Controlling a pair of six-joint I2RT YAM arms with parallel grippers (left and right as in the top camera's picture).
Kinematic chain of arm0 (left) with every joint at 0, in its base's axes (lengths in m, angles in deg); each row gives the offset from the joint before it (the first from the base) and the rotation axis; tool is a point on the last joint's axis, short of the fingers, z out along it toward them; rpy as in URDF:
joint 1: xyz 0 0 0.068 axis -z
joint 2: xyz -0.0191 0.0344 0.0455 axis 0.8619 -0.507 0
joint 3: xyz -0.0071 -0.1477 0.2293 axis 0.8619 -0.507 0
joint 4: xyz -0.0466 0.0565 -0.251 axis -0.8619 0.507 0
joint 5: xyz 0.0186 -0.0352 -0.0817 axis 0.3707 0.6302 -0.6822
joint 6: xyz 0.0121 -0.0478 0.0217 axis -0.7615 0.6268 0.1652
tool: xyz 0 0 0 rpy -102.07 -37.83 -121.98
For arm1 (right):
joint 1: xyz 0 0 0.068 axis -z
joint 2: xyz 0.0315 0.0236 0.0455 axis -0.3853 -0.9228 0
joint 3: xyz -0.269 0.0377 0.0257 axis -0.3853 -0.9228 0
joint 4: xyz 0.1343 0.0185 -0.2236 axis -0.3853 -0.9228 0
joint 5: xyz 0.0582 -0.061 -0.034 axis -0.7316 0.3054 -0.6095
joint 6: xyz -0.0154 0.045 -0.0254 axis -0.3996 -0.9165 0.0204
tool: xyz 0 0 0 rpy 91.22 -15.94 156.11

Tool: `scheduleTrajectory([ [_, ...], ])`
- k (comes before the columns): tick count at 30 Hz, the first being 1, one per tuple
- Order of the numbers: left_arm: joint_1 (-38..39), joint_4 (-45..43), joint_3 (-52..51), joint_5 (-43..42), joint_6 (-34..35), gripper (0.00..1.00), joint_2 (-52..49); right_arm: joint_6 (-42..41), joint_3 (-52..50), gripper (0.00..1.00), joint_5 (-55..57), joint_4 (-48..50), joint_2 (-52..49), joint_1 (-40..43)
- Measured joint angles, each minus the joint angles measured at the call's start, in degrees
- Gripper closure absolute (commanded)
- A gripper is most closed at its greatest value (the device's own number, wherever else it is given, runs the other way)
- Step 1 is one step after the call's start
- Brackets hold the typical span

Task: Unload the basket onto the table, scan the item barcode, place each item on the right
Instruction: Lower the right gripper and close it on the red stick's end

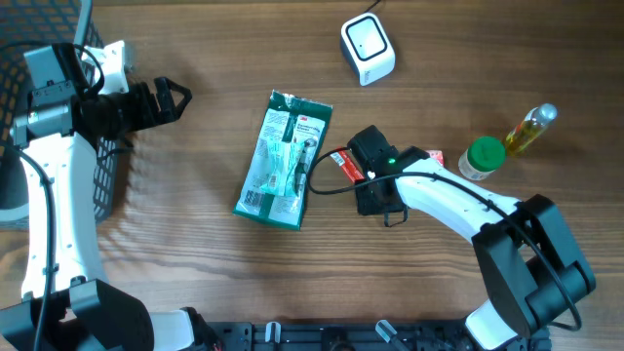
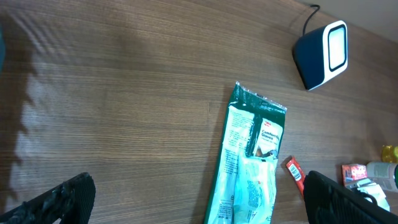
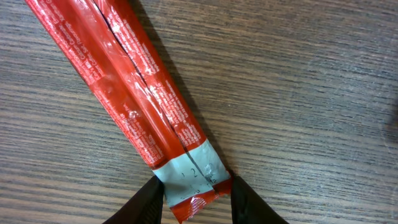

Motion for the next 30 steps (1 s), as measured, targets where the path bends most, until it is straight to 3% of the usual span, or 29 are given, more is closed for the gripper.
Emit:
scheduleTrajectory([
  [3,0.0,0.0,0.0,0.0,0.0,0.0,0.0,0.8,0.0,0.64,-0.1,-0.5,0.0,0.0],
  [5,0.0,0.0,0.0,0.0,0.0,0.0,0.0,1.5,1.0,0.55,-0.5,-3.3,0.0,0.2],
  [6,0.0,0.0,0.0,0.0,0.0,0.0,0.0,1.9,1.9,0.44,-0.8,-4.5,0.0,0.4],
  [8,0.0,0.0,0.0,0.0,0.0,0.0,0.0,2.7,4.1,0.37,-1.3,-5.7,0.3,0.6],
  [11,0.0,0.0,0.0,0.0,0.0,0.0,0.0,3.7,6.4,0.45,-1.6,-6.3,2.2,0.6],
  [18,0.0,0.0,0.0,0.0,0.0,0.0,0.0,3.4,5.2,0.48,-1.5,-5.9,2.6,1.1],
  [22,0.0,0.0,0.0,0.0,0.0,0.0,0.0,3.3,3.6,0.59,-1.3,-5.1,1.5,1.6],
  [30,0.0,0.0,0.0,0.0,0.0,0.0,0.0,3.2,3.6,0.69,-1.3,-3.1,-2.3,1.6],
])
